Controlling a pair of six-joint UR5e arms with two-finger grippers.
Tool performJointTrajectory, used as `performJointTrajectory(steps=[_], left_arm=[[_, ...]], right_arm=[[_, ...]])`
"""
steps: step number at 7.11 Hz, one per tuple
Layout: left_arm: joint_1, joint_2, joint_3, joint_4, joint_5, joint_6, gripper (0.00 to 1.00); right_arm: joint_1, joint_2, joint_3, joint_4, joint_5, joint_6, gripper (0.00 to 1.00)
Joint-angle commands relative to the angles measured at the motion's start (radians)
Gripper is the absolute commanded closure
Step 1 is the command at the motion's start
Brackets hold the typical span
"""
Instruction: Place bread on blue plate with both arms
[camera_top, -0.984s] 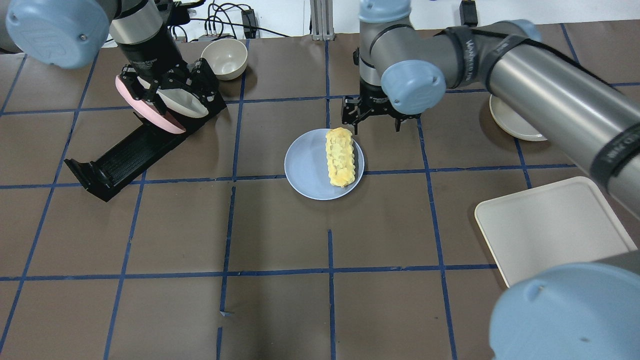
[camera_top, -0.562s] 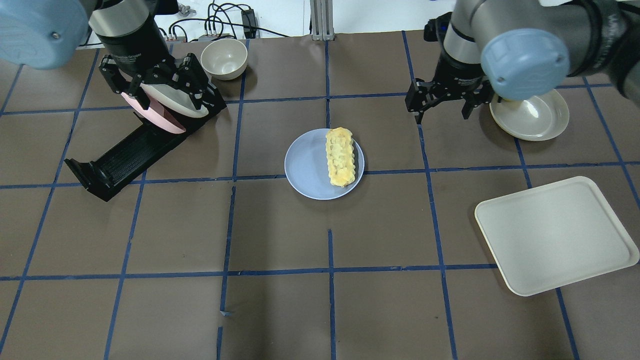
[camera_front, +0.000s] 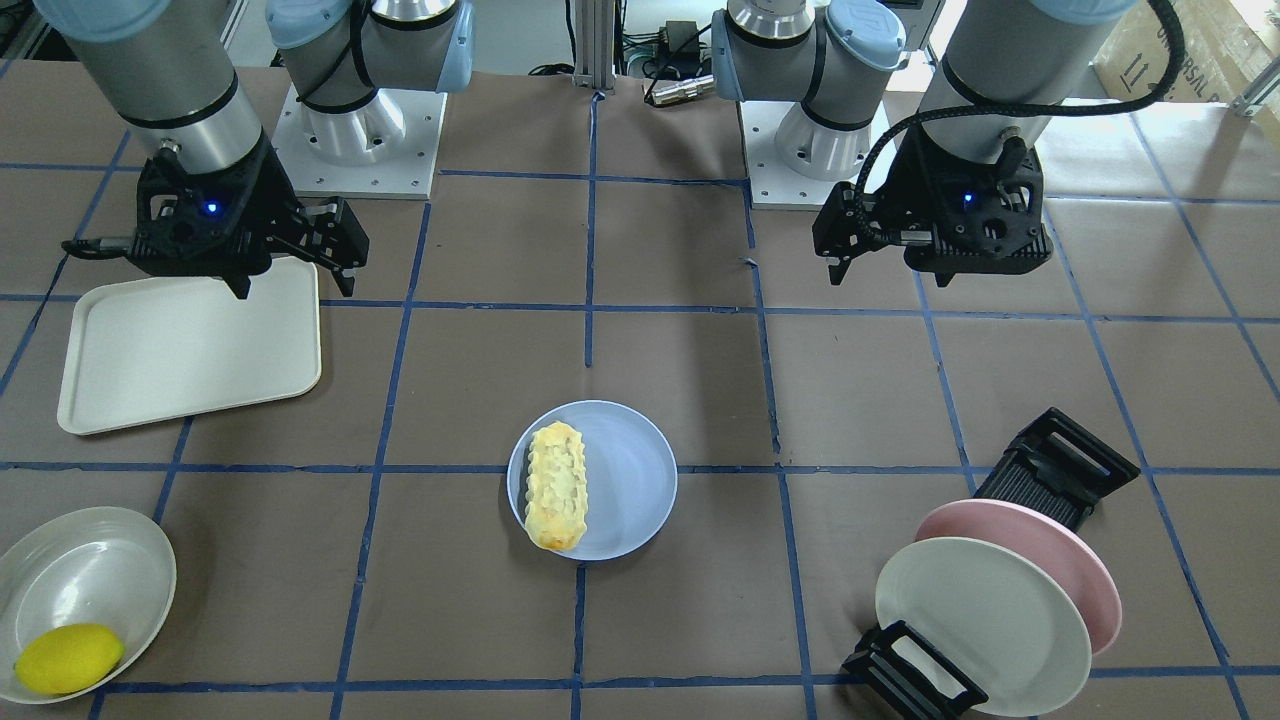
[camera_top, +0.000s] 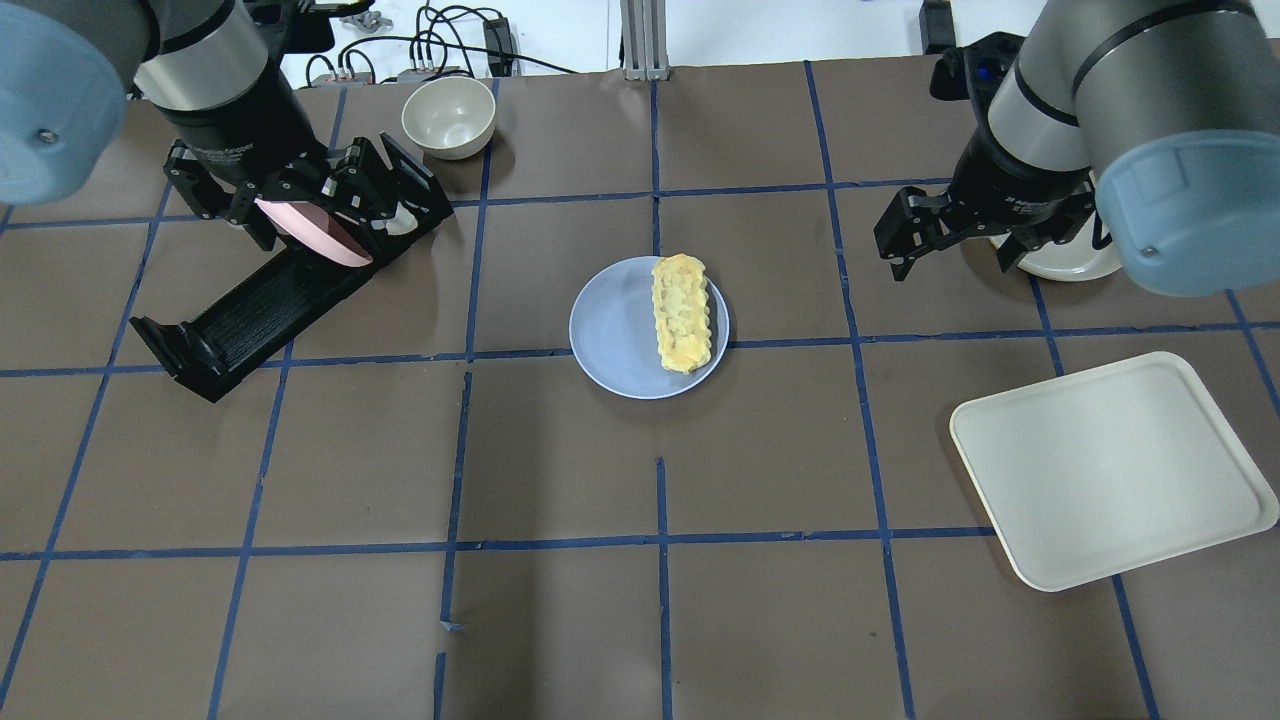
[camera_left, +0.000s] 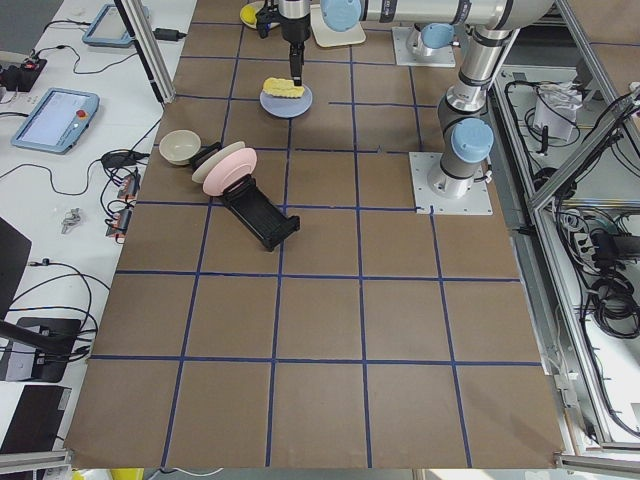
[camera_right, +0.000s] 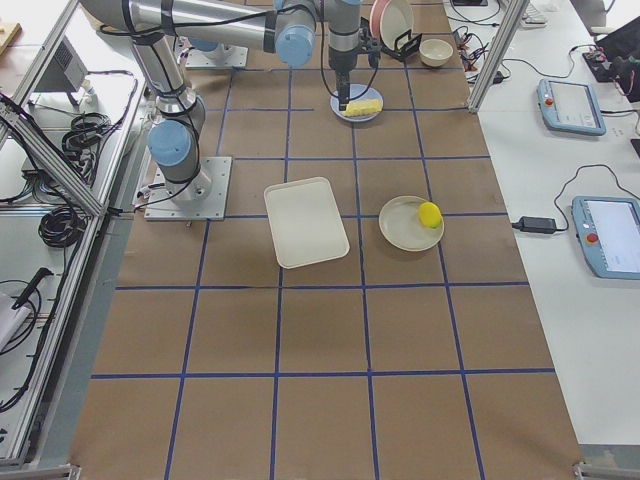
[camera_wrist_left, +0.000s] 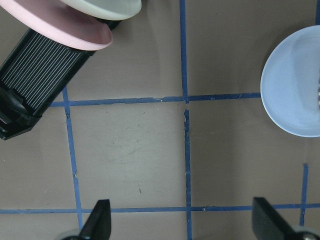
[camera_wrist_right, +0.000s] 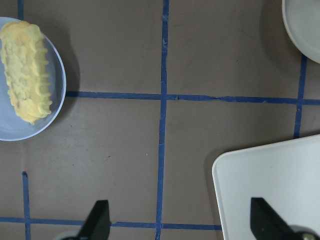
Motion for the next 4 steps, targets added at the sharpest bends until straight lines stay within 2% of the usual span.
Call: performJointTrajectory(steps=[1, 2, 4], left_arm=[[0.000, 0.019, -0.017, -0.002, -0.005, -0.006, 0.00], [0.000, 0.028, -0.014, -0.002, -0.006, -0.009, 0.00], [0.012, 0.001, 0.022, -0.051, -0.005, -0.015, 0.00]], right_arm=[[0.018, -0.068, 0.058, 0.004, -0.004, 0.001, 0.00], [0.021, -0.102, 0.074, -0.005, 0.002, -0.001, 0.00], [0.021, -0.103, 0.078, -0.007, 0.005, -0.001, 0.00]])
